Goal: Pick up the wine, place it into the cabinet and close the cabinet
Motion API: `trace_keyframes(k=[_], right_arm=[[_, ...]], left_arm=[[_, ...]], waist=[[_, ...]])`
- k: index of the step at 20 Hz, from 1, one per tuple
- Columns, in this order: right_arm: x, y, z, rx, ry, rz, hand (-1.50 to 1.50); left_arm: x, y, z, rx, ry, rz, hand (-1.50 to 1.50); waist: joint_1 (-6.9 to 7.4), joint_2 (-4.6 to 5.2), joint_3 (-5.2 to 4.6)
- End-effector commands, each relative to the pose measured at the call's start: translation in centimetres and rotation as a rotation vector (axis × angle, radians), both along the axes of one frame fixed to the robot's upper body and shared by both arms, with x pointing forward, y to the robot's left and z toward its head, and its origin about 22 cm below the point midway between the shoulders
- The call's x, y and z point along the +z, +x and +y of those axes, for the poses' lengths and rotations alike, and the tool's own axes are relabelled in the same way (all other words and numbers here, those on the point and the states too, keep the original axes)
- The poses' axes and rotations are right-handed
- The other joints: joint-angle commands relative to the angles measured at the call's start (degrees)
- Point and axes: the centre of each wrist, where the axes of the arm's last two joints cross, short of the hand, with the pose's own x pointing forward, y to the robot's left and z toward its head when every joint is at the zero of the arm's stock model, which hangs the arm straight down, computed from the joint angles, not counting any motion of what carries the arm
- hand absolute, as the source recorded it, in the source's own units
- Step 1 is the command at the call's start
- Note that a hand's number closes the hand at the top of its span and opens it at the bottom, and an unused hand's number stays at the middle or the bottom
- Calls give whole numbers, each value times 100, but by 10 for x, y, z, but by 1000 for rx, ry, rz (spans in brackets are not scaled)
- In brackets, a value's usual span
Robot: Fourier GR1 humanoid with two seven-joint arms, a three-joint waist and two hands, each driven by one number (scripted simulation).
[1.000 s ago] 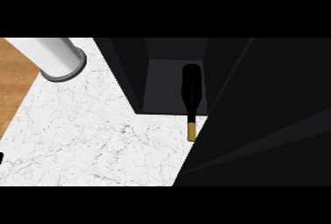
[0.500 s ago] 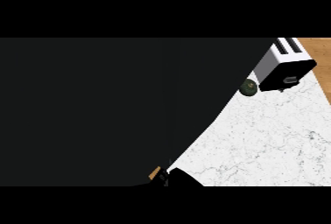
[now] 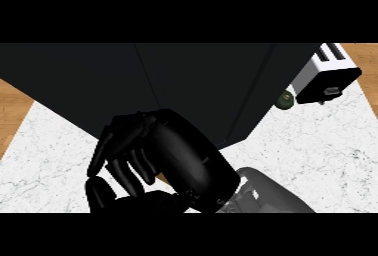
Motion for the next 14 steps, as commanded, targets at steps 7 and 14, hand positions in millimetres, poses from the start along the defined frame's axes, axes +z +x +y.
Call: trace_keyframes(k=[7, 14], right_arm=[[-3, 80, 10, -136, -38, -52, 150], [-11, 124, -21, -144, -31, -52, 150]], left_arm=[[13, -3, -7, -52, 10, 49, -150], [11, 17, -40, -73, -34, 55, -150]], waist=[[-40, 14, 6], [-136, 61, 9]])
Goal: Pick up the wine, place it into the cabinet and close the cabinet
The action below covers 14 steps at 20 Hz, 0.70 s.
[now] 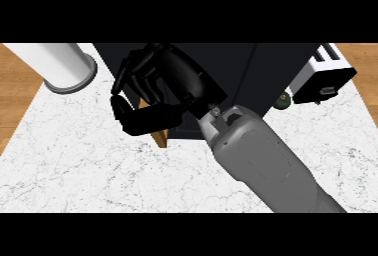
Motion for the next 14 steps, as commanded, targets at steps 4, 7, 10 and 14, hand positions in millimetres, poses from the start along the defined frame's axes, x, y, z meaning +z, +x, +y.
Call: trace_keyframes(k=[4, 7, 10, 14], right_arm=[[6, 50, -38, -135, -13, -6, 150], [0, 64, -55, -163, -33, -28, 150], [-5, 66, -64, -170, -14, -37, 150], [0, 73, -63, -166, -26, -39, 150]], left_arm=[[-12, 13, -24, -10, -4, 21, -150], [-14, 15, -28, -9, -12, 1, -150], [-25, 20, -32, -8, -39, 24, -150], [-23, 29, -32, 14, -9, 15, -150]], waist=[[-94, 107, 51], [-43, 129, 51], [-127, 156, 47], [-69, 162, 48]])
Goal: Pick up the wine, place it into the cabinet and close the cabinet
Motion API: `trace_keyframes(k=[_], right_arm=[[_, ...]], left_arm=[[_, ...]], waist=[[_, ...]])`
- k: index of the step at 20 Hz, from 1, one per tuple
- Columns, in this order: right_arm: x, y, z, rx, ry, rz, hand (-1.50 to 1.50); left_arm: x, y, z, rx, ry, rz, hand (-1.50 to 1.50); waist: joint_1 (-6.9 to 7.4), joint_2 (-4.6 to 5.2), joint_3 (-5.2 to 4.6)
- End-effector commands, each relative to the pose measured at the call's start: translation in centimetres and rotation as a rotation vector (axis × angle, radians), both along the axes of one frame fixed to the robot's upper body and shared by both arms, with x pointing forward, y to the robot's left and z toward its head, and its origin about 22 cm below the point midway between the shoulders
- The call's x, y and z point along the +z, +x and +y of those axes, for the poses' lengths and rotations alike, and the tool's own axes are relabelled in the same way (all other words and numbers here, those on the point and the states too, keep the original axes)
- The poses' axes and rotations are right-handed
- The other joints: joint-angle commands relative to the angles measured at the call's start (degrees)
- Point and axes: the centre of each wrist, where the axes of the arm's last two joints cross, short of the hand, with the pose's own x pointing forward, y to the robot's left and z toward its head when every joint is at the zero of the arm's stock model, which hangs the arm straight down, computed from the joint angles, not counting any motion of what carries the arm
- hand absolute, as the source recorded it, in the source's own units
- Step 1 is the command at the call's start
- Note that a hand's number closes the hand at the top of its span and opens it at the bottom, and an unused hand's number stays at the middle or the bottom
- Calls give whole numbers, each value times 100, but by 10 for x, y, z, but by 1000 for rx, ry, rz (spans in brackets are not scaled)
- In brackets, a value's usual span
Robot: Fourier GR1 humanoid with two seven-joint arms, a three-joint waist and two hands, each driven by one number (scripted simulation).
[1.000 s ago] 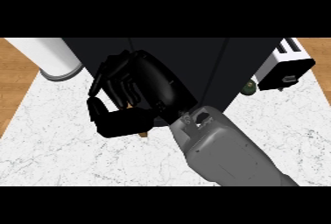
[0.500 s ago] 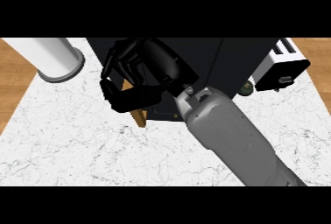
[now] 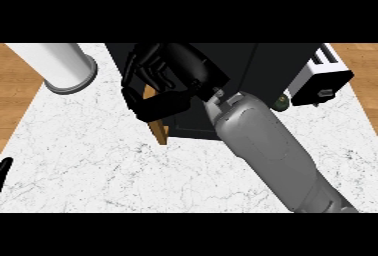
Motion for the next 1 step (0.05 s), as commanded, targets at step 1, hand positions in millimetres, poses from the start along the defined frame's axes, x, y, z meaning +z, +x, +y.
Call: trace_keyframes(k=[1], right_arm=[[6, 43, -49, -261, 0, 28, 150]], left_arm=[[-10, 10, -3, 4, -3, -4, -150]], waist=[[-138, 233, 109]])
